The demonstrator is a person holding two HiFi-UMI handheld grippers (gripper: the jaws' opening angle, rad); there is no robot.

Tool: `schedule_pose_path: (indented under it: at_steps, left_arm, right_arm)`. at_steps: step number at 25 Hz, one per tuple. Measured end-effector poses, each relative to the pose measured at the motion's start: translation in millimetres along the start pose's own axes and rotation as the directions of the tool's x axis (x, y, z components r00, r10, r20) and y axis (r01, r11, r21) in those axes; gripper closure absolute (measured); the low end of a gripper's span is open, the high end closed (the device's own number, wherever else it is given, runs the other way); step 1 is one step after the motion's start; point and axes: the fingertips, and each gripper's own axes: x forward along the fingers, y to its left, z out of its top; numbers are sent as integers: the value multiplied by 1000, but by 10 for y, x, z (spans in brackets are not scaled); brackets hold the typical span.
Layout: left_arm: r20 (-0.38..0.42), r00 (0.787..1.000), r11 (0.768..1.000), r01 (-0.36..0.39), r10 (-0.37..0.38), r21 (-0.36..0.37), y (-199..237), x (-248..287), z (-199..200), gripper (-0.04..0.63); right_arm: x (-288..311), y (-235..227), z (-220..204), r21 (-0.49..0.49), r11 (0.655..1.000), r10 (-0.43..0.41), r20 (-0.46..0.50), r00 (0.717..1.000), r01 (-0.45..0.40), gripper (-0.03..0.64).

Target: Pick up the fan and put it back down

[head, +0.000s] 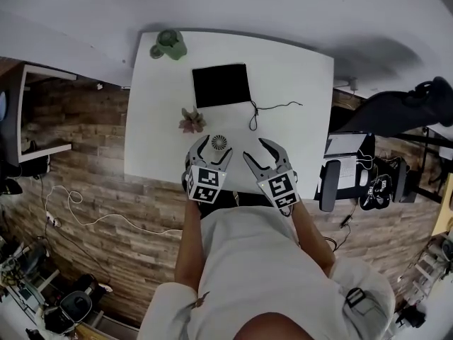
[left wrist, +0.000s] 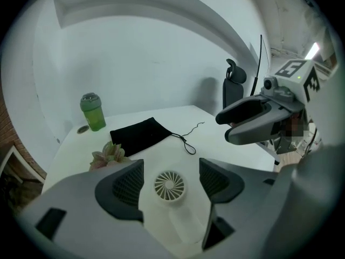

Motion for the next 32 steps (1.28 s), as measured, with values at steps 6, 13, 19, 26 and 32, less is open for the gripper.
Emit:
schedule_pose_path:
  at_steps: [6,13,19,26,32]
  left_arm:
    - [-58,998,1000,20,-21,-8,18,167,-214,262]
    - [-117,992,999,48,-49,-8,11,385,-393,242]
    - [-152,986,997,71,-70,-1,19,502,-500,235]
    - [-185,979,997,83,-80,6,21,581,-591,235]
    - [-184,979,996,89,-86,8,22,594,-615,238]
  right_arm:
    - [133,65,-153,17,1000,3,-41,999,-2,379]
    - [197,71,-270,34,999,0,-77,997,2,379]
    - [230,68,-309,44,999,-14,-93,996,18,380]
    - [296,60,-421,52,998,-24,-120,992,31,380]
    - [305,83,-469,55,998,-33,-132,991,40,380]
